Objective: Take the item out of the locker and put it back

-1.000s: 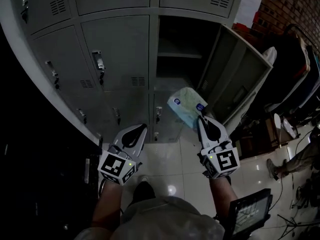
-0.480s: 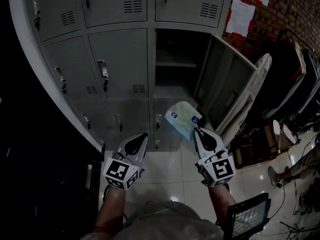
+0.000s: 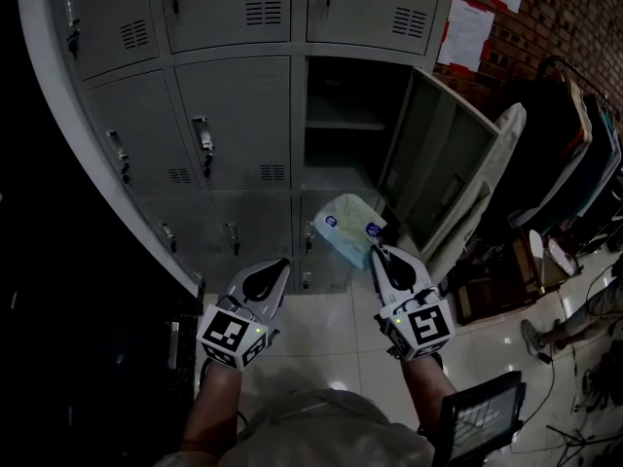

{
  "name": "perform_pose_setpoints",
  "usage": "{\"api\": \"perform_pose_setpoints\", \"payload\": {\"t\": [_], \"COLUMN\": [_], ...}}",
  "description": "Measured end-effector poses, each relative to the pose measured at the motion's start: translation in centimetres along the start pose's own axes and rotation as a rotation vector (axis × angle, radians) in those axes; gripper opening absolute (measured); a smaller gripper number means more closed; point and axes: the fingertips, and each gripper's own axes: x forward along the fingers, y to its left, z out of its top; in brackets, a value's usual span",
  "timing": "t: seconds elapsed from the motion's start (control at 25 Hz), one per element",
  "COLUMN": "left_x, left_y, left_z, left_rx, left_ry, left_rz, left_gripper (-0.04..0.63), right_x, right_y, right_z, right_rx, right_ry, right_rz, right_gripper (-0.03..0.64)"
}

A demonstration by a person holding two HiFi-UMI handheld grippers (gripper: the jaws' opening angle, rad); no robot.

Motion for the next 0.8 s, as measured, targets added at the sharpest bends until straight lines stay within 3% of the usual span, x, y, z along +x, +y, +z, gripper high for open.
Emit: {"api": "perform_pose_setpoints", "payload": {"t": [0.12, 0.48, 0.8], "left_x": [-0.3, -1.7, 1.6], "left_y": [1.0, 5.1, 7.7], "left_z": [0.0, -0.2, -1.8], "left_rx": [0.025, -0.002, -0.003], "left_ry": [0.012, 0.007, 0.025], "left_rz": [-0.003, -0.005, -0.012], "left_gripper": [0.005, 0.005, 0.005], "right_x": [1.1, 4.4, 8.1], "right_y": [0.7, 2.4, -0.6], "right_z": [0.1, -0.8, -1.9], "right_rx": [-0.003, -0.009, 0.019], "right_ry": [0.008, 0.036, 0.026], "right_rz": [-0.002, -0.004, -0.037], "right_gripper": [0.002, 0.002, 0.002]}}
